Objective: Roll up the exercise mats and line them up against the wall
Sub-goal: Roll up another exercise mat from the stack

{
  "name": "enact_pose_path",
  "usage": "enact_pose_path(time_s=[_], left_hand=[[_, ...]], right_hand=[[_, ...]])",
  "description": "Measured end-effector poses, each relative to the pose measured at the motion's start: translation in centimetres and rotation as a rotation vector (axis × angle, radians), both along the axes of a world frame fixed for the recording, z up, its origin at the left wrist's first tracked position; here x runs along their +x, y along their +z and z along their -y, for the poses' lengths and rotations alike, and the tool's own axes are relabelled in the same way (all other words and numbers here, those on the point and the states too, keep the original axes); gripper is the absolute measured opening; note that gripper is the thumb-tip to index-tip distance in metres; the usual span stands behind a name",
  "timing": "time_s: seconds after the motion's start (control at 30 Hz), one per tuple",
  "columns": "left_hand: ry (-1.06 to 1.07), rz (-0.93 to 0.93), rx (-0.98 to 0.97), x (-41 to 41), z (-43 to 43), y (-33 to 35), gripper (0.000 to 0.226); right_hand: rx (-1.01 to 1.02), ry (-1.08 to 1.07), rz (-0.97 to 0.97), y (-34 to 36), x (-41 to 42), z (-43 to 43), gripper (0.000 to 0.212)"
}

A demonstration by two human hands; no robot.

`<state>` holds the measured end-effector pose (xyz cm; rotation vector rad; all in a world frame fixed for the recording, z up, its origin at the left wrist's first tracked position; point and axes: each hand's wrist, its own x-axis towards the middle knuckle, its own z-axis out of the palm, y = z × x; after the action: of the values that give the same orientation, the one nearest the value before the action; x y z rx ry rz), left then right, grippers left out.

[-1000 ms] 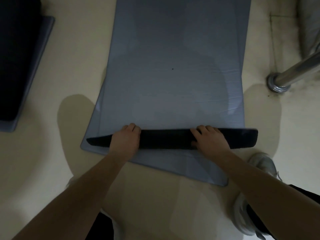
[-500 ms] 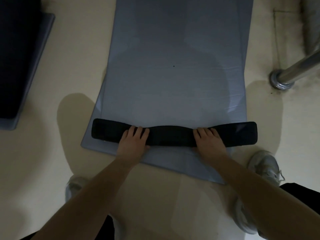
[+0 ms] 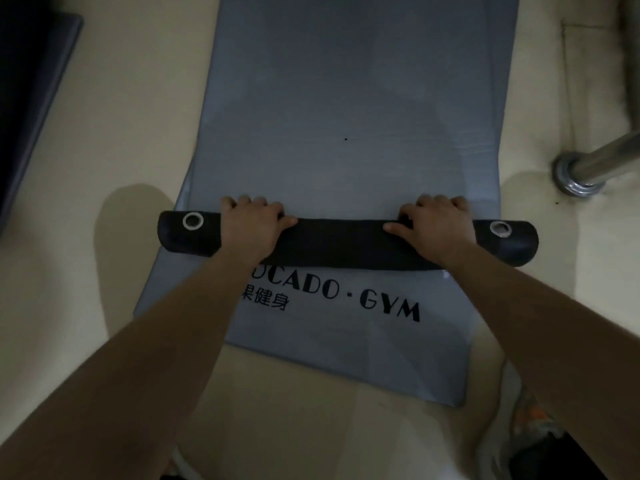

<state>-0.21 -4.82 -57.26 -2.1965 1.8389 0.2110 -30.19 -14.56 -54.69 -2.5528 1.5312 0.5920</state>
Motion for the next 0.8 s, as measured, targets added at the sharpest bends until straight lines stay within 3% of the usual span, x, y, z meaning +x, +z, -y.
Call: enact_pose_path(time_s=[0.13,0.2,0.27,0.33,0.43,0.53,0.73,0.8], left_hand=[[0.140,-0.011,-0.097,-1.3,0.4,-1.3,0.048],[0.149,-0.039,-0.103,-1.0,0.5,-1.7,0.047],[0.144,-0.103,-0.130,-0.8,0.8,-1.7,0.044],[0.106,-0.175,-0.224,-0.9,0.5,-1.3,0.043],[-0.057,-0.242,-0.334,-1.1,-2.3,-1.3,0.059],[-0.238,-0.182,-0.201,-0.3,-4.6,-2.2,0.097],[-0.284,-0.264,-0.232,1.1,-2.4,-2.3,0.075],[-0.268,-0.323,-0.187,1.5,-1.8,-1.4,0.073]], right_hand=[[-0.185,-0.067,0.222,-0.8,1.8,-2.9,0.041],[-0.166,0.011,0.202,-1.5,0.9,-5.2,0.059],[-0.100,0.103,0.080,-2.1,-0.3,-6.5,0.095],[-0.045,0.142,0.018,-2.6,-0.7,-5.7,0.106],[0.003,0.172,-0.010,-2.8,-0.2,-3.9,0.103],[0.040,0.183,0.008,-2.8,-0.2,-3.1,0.101],[0.022,0.243,0.057,-2.4,-0.8,-2.9,0.114],[0.075,0.274,0.051,-1.8,-0.5,-1.9,0.106]])
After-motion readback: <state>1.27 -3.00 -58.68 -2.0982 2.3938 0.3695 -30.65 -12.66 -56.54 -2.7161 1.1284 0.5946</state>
